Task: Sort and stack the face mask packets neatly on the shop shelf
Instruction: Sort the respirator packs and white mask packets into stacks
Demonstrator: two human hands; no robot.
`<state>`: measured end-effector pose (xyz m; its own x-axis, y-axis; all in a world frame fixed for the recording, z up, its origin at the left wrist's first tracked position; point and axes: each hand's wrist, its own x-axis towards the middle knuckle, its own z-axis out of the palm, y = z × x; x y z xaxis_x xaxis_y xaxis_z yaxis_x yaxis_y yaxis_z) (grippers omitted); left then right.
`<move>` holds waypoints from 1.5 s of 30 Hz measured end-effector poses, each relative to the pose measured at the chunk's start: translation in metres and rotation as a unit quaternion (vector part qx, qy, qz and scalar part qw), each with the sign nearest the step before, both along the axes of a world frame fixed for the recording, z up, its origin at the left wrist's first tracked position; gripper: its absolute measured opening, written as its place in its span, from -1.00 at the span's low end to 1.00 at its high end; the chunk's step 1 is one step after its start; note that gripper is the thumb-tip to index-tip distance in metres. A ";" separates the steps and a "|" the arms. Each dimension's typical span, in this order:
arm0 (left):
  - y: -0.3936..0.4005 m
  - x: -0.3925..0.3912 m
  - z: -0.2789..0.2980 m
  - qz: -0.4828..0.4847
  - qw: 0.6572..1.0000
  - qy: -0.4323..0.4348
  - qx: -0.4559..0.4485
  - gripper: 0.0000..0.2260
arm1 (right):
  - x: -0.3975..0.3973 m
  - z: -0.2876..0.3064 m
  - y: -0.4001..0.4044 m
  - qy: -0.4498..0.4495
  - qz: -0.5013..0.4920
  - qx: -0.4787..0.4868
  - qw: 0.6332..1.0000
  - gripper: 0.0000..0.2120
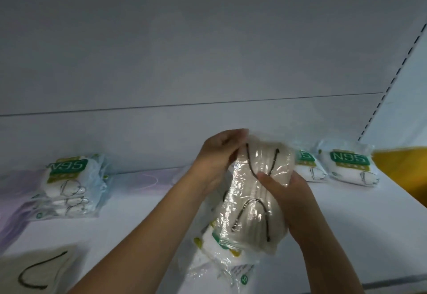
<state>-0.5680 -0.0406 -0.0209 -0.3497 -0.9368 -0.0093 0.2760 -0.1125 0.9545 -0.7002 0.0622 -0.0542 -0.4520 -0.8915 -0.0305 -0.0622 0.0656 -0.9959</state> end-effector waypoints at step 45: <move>0.050 0.048 -0.056 -0.120 0.946 -0.279 -0.113 -0.54 | 0.012 0.011 0.001 0.005 0.099 -0.057 0.993 -0.68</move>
<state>-0.5203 0.0093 -0.0772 -0.5515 -0.8317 -0.0648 -0.2863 0.1156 0.9511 -0.6886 0.0627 -0.0430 -0.2677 -0.9603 0.0790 -0.0717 -0.0620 -0.9955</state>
